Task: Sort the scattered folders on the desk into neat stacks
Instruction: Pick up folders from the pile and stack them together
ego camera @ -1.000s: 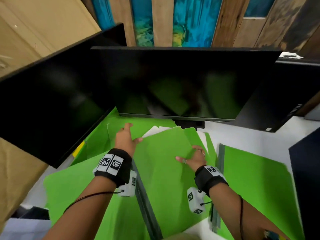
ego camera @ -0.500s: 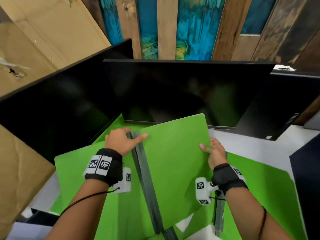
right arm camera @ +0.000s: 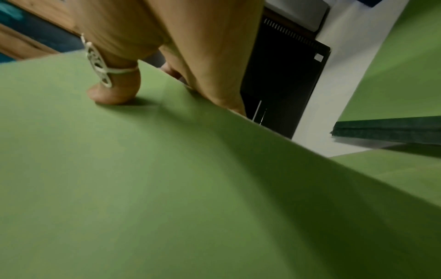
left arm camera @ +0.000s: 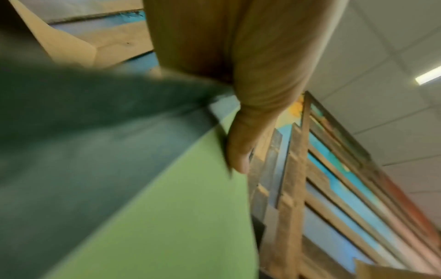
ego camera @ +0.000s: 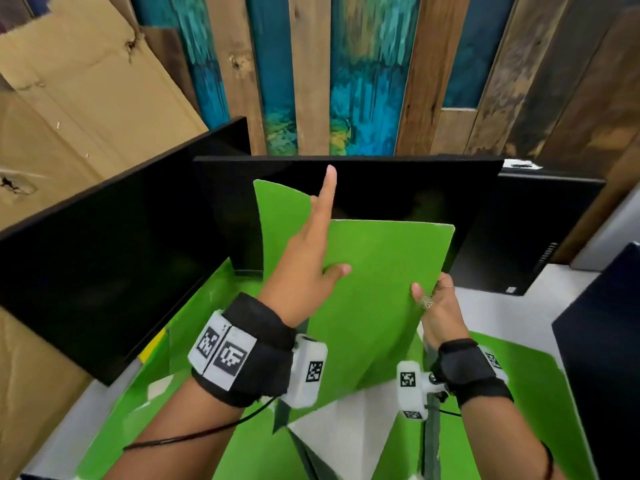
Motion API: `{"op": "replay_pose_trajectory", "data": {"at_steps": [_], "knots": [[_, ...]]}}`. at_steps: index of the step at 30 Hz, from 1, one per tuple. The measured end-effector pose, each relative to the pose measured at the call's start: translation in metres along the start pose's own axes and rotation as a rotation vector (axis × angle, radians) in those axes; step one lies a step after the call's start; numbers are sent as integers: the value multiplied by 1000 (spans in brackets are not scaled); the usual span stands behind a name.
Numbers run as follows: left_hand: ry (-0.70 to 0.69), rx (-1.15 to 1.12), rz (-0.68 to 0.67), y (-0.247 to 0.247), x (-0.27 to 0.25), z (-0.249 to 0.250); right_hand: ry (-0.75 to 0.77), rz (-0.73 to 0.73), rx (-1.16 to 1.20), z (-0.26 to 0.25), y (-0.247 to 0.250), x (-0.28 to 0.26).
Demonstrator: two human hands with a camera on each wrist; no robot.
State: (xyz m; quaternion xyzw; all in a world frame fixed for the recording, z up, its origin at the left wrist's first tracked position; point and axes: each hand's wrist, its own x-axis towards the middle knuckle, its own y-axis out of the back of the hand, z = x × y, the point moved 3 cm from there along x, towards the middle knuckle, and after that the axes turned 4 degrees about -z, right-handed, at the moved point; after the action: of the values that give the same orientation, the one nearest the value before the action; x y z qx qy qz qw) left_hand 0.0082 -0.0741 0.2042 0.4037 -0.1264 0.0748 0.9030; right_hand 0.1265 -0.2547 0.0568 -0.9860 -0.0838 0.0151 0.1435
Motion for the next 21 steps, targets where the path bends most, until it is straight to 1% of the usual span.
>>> {"op": "replay_pose_trajectory", "data": {"at_steps": [2, 5, 8, 9, 11, 13, 14, 15, 16, 17, 18, 19, 20, 21], "knots": [[-55, -81, 33, -2, 0, 10, 15, -31, -6, 2, 2, 2], [-153, -272, 16, 1, 4, 28, 16, -67, -12, 4, 5, 3], [-236, -362, -53, -1, 17, 35, 10, 9, 54, 0, 11, 5], [-226, -389, -51, -3, 23, 33, 22, 43, 49, 0, 20, 6], [-144, -438, 31, -12, 39, 22, 50, 95, -26, -2, 39, 5], [-22, -416, 118, -30, 58, 5, 56, 181, -135, -10, 61, 0], [55, -374, 120, -43, 66, -3, 48, 248, -217, -11, 75, 0], [156, -318, 76, -60, 73, -15, 36, 312, -328, -10, 92, 1], [268, -249, -8, -79, 78, -27, -9, 369, -431, -7, 109, 3], [370, -173, -124, -106, 82, -43, -78, 413, -519, -1, 128, 3], [429, -106, -253, -131, 82, -54, -163, 456, -600, 5, 146, 1], [451, -52, -379, -157, 80, -65, -252, 485, -672, 12, 162, -2], [452, -12, -469, -181, 77, -73, -333, 493, -735, 19, 176, -6], [436, 20, -514, -204, 73, -81, -401, 502, -789, 24, 186, -12]]}}
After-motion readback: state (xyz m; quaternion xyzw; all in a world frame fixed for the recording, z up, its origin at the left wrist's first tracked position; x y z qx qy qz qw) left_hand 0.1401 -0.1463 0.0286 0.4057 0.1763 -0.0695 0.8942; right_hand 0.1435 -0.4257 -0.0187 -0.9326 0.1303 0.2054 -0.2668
